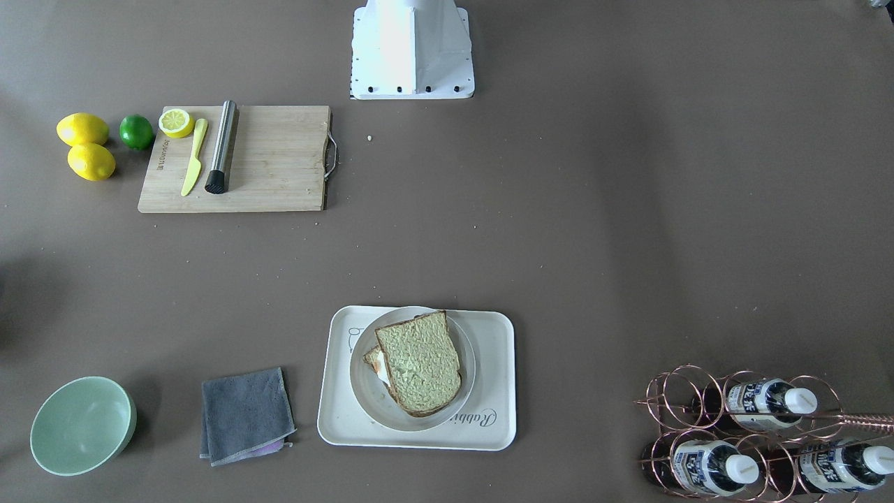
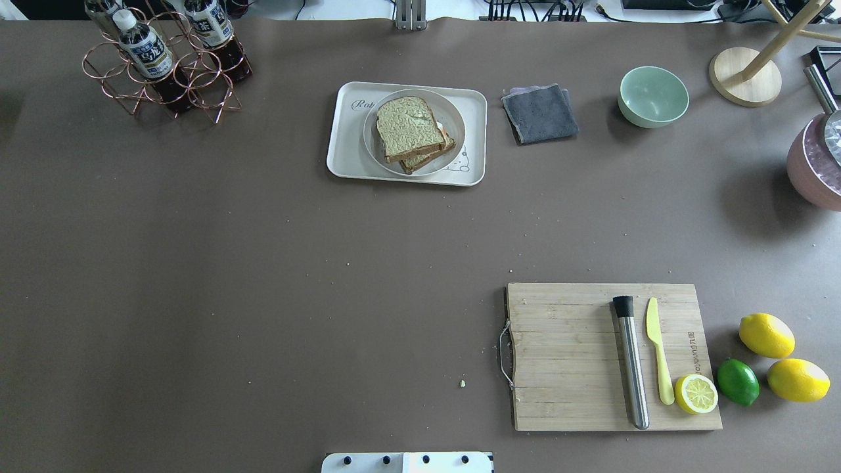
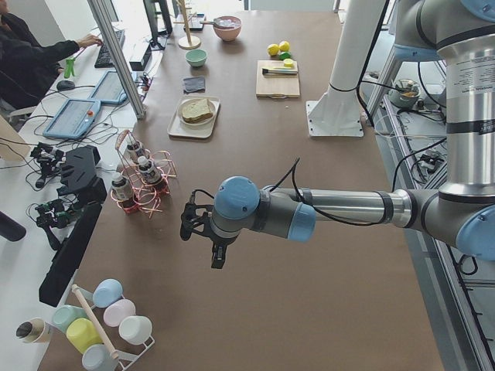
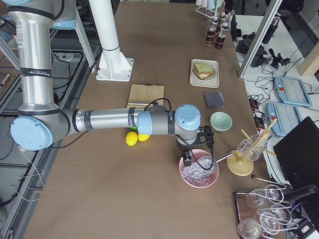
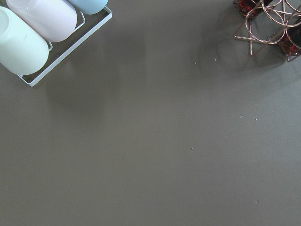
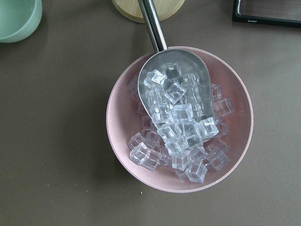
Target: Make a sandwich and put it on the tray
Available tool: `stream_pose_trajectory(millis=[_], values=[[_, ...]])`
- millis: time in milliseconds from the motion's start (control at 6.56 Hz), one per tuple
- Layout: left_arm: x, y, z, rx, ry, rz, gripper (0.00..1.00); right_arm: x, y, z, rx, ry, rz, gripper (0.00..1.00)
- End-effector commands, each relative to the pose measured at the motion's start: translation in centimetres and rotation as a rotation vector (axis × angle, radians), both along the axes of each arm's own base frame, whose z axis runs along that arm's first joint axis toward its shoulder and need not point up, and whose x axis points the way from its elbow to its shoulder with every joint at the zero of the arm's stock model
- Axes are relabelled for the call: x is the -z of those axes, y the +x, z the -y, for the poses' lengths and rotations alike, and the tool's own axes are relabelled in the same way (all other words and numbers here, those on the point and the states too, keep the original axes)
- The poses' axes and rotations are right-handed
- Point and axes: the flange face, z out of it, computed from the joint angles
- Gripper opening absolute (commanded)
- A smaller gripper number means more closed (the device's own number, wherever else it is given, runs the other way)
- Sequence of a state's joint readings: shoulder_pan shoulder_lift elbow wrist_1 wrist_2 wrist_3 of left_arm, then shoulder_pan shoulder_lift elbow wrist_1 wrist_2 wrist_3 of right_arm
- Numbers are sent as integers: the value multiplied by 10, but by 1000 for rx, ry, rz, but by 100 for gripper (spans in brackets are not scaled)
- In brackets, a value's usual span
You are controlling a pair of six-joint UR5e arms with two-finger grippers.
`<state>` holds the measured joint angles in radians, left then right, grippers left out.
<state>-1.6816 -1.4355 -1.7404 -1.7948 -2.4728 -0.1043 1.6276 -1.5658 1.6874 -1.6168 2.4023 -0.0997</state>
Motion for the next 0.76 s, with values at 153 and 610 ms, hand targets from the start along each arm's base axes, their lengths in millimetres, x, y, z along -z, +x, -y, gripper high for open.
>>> stream_pose_trajectory(millis=[153, 610], values=[[0, 1, 0, -3, -1, 0, 97, 0, 0, 0, 0, 0, 0, 100], [1, 1, 1, -4, 5, 1, 97, -3, -1, 1, 3, -5, 0, 100]])
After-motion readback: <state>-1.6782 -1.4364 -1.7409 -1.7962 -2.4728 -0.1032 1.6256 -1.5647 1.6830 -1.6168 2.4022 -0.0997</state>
